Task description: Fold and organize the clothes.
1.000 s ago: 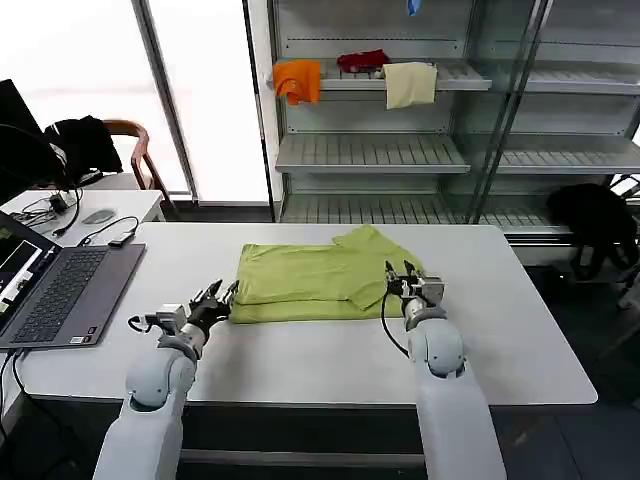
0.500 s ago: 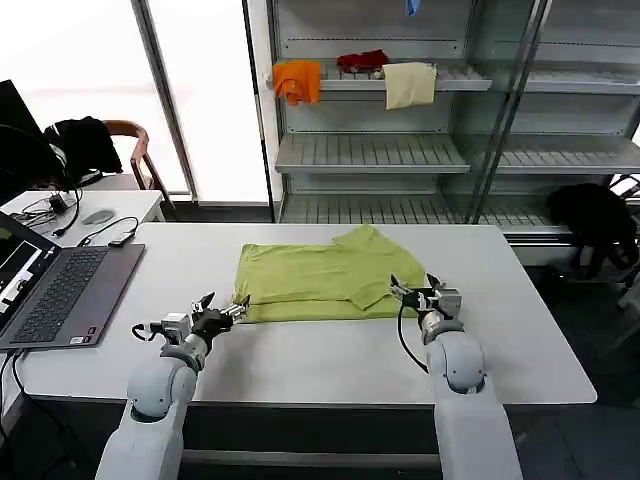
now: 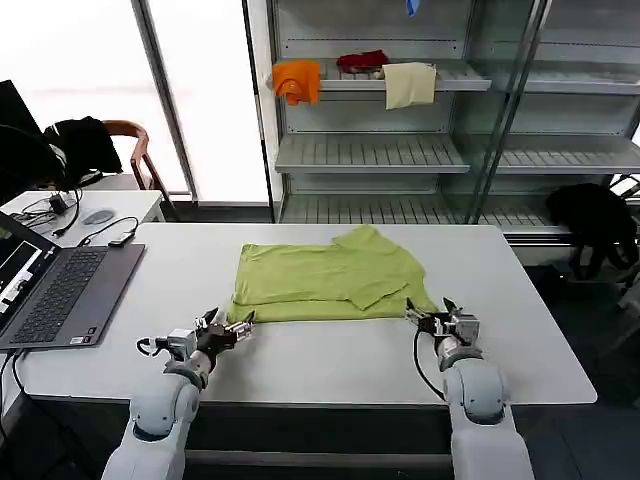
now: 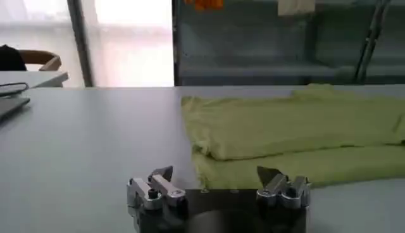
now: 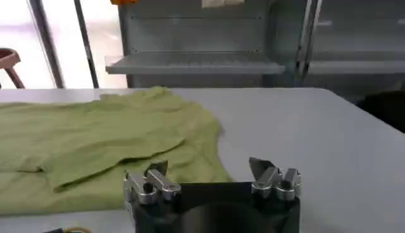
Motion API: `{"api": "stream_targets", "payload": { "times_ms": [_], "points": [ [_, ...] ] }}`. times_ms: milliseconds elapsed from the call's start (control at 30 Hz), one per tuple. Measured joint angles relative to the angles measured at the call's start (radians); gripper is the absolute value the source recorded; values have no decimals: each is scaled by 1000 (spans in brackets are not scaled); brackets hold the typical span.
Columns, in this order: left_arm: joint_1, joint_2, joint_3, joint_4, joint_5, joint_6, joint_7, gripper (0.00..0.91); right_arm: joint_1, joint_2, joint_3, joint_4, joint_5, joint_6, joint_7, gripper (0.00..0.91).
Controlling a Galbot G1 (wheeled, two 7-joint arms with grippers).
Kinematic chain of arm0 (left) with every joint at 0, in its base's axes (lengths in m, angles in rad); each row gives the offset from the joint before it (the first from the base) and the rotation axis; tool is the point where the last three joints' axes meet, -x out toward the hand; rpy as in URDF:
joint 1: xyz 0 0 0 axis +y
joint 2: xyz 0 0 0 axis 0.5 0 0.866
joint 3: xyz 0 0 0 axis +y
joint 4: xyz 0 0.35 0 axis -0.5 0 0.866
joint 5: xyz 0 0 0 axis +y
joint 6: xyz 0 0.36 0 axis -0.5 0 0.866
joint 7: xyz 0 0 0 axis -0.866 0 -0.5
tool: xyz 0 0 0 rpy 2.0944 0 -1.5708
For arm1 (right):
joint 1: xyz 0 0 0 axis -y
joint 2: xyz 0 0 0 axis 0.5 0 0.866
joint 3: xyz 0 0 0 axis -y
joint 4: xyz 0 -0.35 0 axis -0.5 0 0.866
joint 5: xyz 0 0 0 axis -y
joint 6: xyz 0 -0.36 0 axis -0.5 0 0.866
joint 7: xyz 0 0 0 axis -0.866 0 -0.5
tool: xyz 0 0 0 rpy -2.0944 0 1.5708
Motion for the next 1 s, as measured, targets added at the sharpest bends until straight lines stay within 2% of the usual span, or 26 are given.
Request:
{"api": "stream_targets", "payload": {
  "times_ms": [33,67,100,167,267,300,333,400,1000],
  "points": [
    [1,0,0,0,1,0,0,494,-2,1,-1,-1,-2,0,-1,121],
    [2,0,0,0,3,0,0,423,-4,3,-2,-3,-3,0,-2,30],
    [3,0,1,0,6,0,0,413,-5,5,-3,-5,-5,0,-3,10],
    [4,0,2,0,8,1,0,363,-7,8,-5,-8,-9,0,-5,0],
    [6,-1,5,1,12,3,2,222,-8,12,-8,-8,-11,-1,-7,0],
    [7,-1,6,1,14,3,2,222,-9,12,-8,-8,-11,-1,-7,0],
    [8,-1,7,1,16,4,3,111,-10,12,-8,-8,-11,-1,-7,0],
    [10,-1,8,2,18,3,5,30,-12,12,-8,-6,-11,-1,-8,0],
    [14,-2,23,1,45,-4,18,0,-50,6,-24,54,17,-6,-1,0]
  ]
}}
